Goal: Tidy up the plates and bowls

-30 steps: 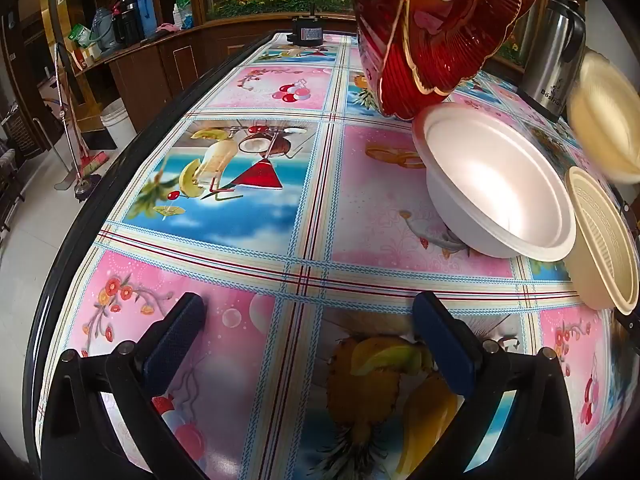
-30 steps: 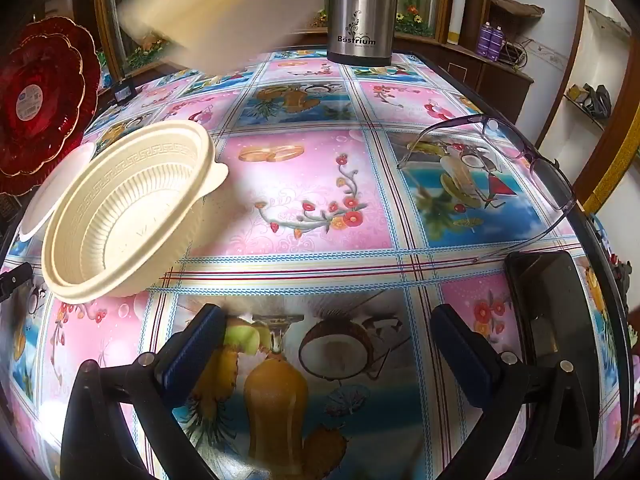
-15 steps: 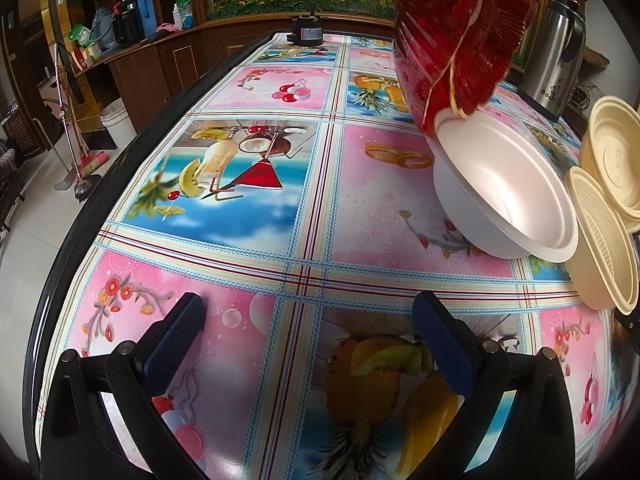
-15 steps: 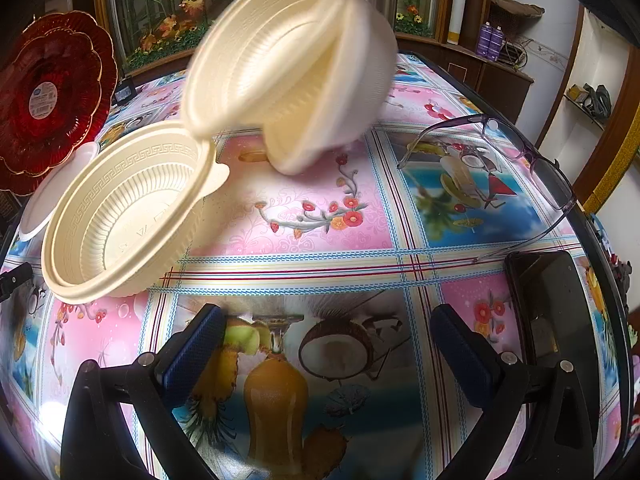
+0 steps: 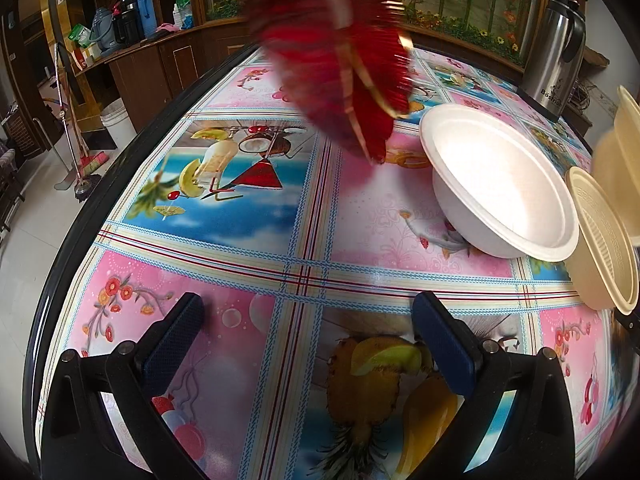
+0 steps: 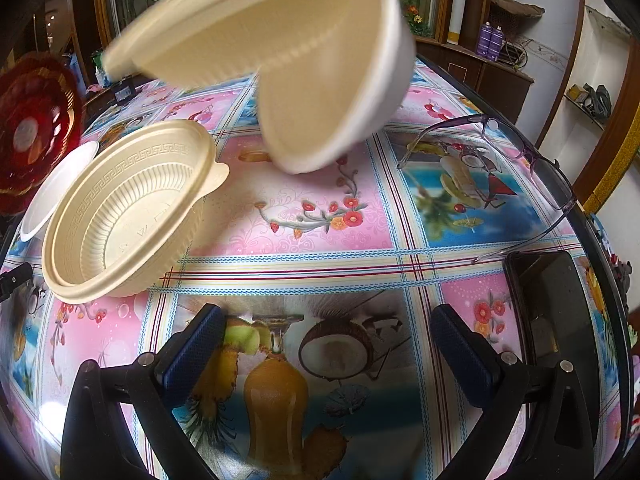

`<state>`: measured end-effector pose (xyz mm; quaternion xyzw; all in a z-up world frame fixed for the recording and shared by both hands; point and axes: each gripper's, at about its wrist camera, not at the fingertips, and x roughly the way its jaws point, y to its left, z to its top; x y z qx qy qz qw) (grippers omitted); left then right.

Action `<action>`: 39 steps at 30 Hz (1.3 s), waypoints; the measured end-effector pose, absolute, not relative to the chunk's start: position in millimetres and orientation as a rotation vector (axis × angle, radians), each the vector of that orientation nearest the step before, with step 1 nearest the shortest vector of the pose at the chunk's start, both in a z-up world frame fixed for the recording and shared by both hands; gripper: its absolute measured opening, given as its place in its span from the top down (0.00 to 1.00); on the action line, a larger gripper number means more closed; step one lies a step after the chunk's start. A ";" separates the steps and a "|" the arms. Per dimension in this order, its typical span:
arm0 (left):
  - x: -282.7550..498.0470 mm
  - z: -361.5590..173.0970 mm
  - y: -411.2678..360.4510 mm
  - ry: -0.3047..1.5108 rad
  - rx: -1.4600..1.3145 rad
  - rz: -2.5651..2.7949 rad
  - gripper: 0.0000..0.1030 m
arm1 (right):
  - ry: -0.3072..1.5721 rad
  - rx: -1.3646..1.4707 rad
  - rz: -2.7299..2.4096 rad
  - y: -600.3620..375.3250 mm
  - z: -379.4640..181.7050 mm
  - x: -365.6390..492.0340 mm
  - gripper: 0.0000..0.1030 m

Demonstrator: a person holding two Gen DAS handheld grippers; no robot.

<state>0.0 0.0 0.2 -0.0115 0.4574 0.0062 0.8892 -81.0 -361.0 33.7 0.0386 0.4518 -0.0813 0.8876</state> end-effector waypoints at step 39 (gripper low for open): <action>-0.8 -0.6 -4.0 0.950 -0.022 0.013 0.00 | 0.939 0.082 -0.170 -360.4 32.9 -78.3 0.00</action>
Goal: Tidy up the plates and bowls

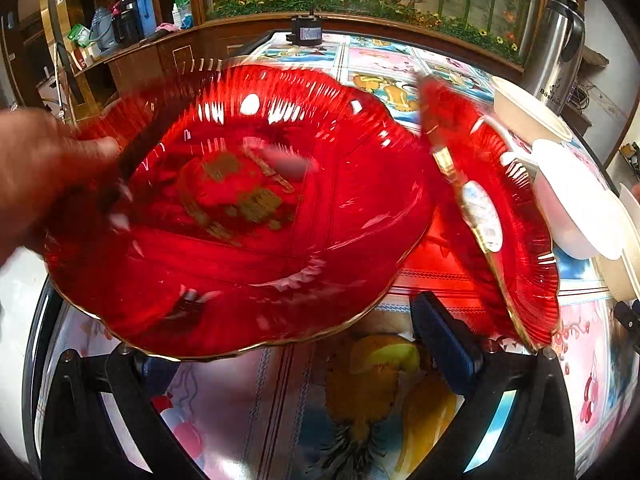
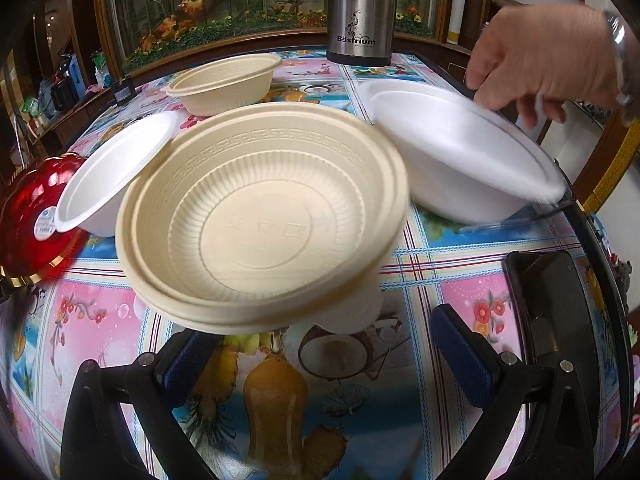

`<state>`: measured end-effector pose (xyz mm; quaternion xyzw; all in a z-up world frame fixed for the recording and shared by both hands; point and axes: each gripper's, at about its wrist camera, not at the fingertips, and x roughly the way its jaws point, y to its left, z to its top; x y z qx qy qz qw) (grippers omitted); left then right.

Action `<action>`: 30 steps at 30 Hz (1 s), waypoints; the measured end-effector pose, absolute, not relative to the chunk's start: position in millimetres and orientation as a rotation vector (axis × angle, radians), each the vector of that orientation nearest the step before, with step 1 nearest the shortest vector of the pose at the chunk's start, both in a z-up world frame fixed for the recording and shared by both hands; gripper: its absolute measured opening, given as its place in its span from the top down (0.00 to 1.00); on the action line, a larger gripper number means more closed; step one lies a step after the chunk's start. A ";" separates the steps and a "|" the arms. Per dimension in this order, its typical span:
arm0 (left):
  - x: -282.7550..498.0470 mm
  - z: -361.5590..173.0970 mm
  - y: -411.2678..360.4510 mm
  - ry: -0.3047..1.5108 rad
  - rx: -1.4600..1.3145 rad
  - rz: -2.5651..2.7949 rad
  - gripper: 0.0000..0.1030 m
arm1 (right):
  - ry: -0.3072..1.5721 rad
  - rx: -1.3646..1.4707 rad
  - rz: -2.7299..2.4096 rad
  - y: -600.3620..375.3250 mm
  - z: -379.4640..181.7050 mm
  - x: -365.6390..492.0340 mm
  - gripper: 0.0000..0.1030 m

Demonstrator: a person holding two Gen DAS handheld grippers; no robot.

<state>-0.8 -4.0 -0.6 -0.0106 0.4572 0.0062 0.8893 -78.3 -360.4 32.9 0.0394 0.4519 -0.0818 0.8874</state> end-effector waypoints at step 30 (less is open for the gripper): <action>-1.6 -1.8 -2.9 0.950 -0.024 0.013 0.00 | 0.940 0.082 -0.170 -360.5 35.6 -79.5 0.00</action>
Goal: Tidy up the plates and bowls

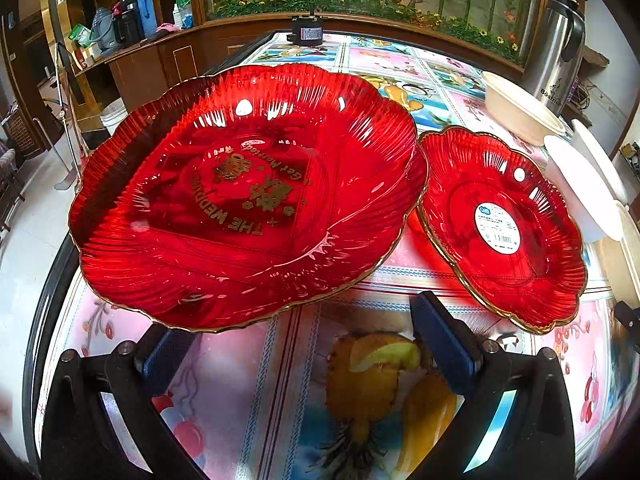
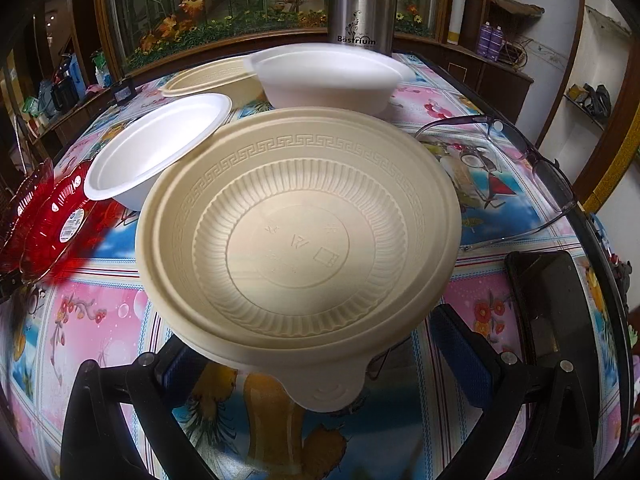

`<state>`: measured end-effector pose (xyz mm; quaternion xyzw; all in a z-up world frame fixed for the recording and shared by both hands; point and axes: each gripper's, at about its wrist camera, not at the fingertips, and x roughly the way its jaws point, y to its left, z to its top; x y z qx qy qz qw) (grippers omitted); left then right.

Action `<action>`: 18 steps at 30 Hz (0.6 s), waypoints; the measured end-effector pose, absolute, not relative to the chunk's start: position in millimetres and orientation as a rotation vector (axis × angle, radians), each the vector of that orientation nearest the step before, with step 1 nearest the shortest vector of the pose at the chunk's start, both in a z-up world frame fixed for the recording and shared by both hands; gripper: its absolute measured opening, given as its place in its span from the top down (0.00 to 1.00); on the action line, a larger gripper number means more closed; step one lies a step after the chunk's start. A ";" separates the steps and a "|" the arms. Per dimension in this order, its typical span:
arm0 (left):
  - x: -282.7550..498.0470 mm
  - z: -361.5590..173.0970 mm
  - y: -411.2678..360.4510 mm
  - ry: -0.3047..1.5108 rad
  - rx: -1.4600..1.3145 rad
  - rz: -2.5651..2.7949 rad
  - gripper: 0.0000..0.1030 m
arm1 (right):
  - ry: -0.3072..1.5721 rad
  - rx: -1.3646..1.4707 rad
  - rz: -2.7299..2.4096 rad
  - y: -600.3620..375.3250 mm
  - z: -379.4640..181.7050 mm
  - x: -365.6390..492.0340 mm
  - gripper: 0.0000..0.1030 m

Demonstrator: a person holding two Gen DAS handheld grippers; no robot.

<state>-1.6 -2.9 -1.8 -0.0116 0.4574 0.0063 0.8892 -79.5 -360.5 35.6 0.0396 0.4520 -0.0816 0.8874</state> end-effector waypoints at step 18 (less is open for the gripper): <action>-3.6 -1.1 -1.5 0.950 -0.027 0.017 0.00 | 0.940 0.082 -0.170 -360.4 36.2 -79.9 0.00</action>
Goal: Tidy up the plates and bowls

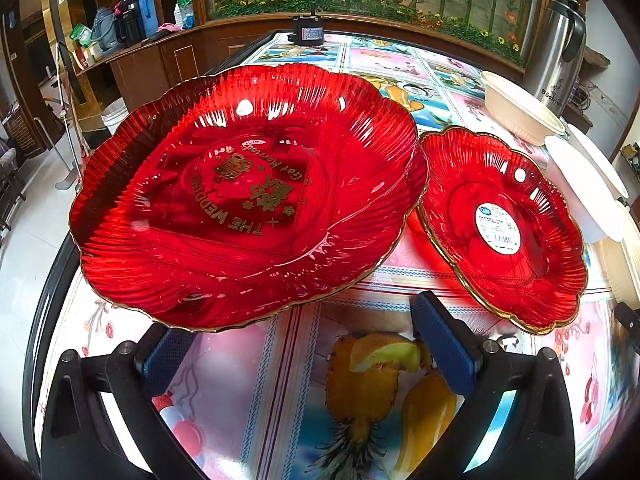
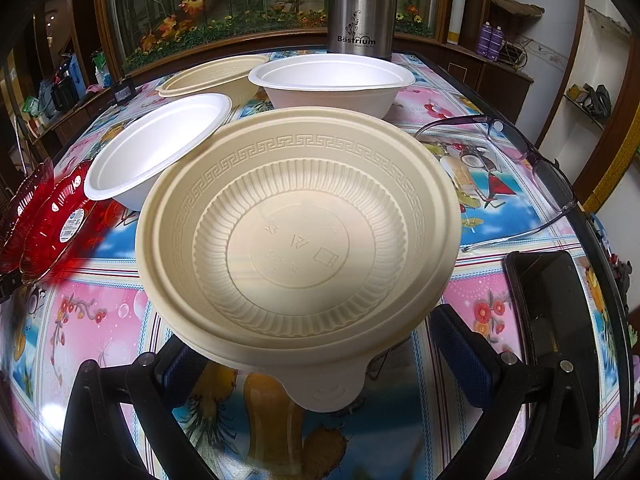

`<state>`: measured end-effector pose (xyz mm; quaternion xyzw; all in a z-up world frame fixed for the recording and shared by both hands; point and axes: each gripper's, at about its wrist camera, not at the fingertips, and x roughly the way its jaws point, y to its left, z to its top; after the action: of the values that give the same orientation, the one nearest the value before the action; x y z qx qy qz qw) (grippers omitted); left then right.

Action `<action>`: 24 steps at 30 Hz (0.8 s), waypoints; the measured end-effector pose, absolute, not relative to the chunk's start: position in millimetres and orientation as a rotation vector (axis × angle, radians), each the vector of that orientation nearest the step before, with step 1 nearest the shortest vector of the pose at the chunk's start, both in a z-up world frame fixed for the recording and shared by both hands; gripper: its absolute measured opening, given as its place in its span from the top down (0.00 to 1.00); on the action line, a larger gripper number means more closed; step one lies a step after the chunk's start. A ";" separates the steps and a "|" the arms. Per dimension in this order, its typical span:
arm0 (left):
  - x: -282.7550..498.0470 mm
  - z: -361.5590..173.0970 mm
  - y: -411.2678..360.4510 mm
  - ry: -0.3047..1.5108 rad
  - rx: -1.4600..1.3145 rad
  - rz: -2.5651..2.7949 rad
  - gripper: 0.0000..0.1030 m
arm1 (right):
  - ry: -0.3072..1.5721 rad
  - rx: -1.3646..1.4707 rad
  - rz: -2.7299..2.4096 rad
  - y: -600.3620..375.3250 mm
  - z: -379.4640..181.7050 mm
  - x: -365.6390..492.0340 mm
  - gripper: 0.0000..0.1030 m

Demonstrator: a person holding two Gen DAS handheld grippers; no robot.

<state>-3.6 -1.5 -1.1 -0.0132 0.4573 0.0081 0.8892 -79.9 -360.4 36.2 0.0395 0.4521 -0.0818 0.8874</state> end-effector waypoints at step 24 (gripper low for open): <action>-60.0 36.6 4.8 0.752 -0.073 0.119 0.00 | 0.988 0.045 -0.047 -352.6 44.5 -104.1 0.01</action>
<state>-60.0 4.8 36.6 -0.0358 0.3669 0.0581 0.9278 -104.1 -352.6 44.5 0.0214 0.4741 -0.0225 0.8799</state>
